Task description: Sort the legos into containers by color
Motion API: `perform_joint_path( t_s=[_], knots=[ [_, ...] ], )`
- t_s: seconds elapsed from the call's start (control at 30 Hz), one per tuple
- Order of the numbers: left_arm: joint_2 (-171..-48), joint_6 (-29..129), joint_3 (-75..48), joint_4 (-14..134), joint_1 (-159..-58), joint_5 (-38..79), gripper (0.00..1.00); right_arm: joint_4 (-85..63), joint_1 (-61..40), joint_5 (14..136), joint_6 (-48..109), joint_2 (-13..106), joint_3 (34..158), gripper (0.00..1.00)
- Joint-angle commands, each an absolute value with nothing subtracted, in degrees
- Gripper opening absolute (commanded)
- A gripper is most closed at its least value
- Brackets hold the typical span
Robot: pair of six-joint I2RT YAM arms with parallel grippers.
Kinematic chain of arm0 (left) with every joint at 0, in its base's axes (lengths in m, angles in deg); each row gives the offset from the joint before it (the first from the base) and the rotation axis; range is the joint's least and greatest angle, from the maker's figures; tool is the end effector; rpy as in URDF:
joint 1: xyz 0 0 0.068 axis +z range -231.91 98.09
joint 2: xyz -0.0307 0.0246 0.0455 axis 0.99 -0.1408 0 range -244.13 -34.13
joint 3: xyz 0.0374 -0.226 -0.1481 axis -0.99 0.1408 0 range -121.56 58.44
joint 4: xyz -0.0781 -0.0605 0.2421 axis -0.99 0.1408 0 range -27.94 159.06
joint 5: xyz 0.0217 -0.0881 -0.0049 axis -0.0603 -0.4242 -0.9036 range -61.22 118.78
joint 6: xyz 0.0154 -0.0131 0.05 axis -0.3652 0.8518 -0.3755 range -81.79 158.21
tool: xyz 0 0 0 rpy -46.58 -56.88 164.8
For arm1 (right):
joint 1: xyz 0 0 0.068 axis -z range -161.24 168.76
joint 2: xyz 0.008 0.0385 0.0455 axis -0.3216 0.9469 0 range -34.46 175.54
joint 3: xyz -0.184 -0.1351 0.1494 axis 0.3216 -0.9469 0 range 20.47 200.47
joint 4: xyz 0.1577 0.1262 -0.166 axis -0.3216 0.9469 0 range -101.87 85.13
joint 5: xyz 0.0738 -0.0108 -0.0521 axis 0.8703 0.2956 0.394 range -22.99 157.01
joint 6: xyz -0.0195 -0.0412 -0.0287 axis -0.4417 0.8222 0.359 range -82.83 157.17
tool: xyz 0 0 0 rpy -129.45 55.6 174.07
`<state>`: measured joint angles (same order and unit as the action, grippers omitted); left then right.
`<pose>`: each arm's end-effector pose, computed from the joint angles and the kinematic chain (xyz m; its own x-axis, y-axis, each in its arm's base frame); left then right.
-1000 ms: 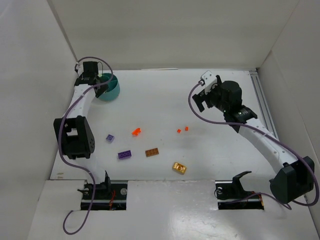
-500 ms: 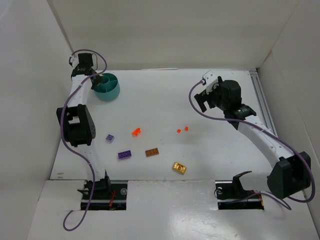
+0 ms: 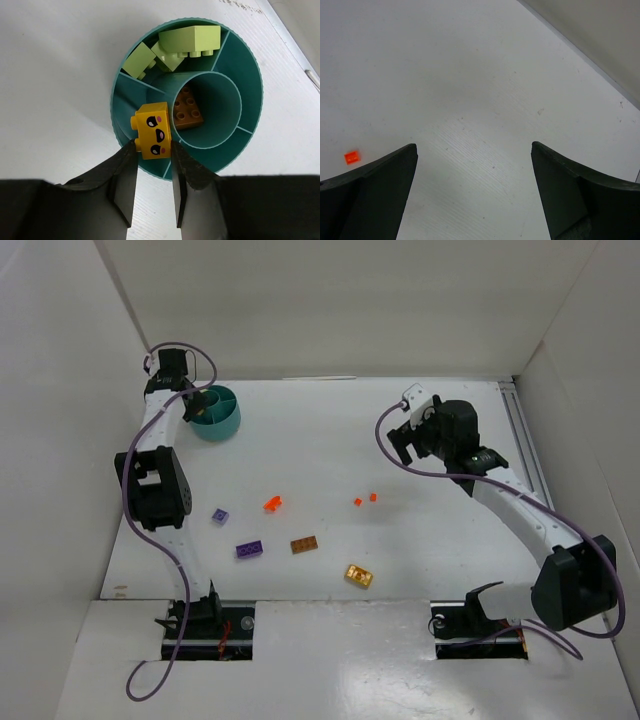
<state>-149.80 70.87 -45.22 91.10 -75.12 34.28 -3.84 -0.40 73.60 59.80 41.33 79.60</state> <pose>0.4653 0.0587 0.2872 -0.4469 -0.5941 -0.6688 -0.5113 0.7831 -0.3539 0.2882 0.1044 0.3111 -0.2008 -0.4745 -0.8570 -0.5437 0.7817 -0.3054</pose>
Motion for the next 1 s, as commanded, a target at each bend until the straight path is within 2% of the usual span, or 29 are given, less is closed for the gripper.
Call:
perform_joint_path(
  t_s=[0.0,0.03,0.2,0.5,0.6,0.63,0.67,0.73,0.97],
  knots=[
    [-149.5,69.8,-47.1,91.4,-75.1,33.9,0.25,-4.3,-0.1,74.9,59.1,41.1,82.2,1.00],
    [-149.5,69.8,-47.1,91.4,-75.1,34.4,0.31,-4.3,-0.1,75.4,59.1,41.1,82.2,1.00],
    [-147.7,69.8,-46.0,90.9,-75.1,34.4,0.38,-4.3,-0.1,76.1,59.1,40.0,81.6,1.00],
    [-143.6,69.8,-44.1,90.3,-75.1,33.2,0.41,-3.3,-0.1,78.8,61.7,36.5,79.2,1.00],
    [-139.2,69.2,-40.4,88.9,-75.1,30.5,0.56,-0.7,-2.6,79.8,64.0,35.3,79.2,1.00],
    [-137.7,69.2,-39.0,87.5,-75.1,29.2,0.66,0.1,-3.6,79.8,64.7,35.3,79.2,1.00],
    [-136.2,69.2,-37.5,86.9,-75.1,29.2,0.85,1.7,-4.8,79.1,65.3,35.3,79.2,1.00],
    [-131.6,69.2,-33.2,85.8,-76.2,28.6,0.99,3.2,-9.0,77.8,65.8,34.8,78.0,1.00],
    [-120.1,69.4,-22.3,83.8,-83.7,29.2,0.99,10.2,-21.7,73.1,60.7,32.7,72.6,1.00]
  ],
)
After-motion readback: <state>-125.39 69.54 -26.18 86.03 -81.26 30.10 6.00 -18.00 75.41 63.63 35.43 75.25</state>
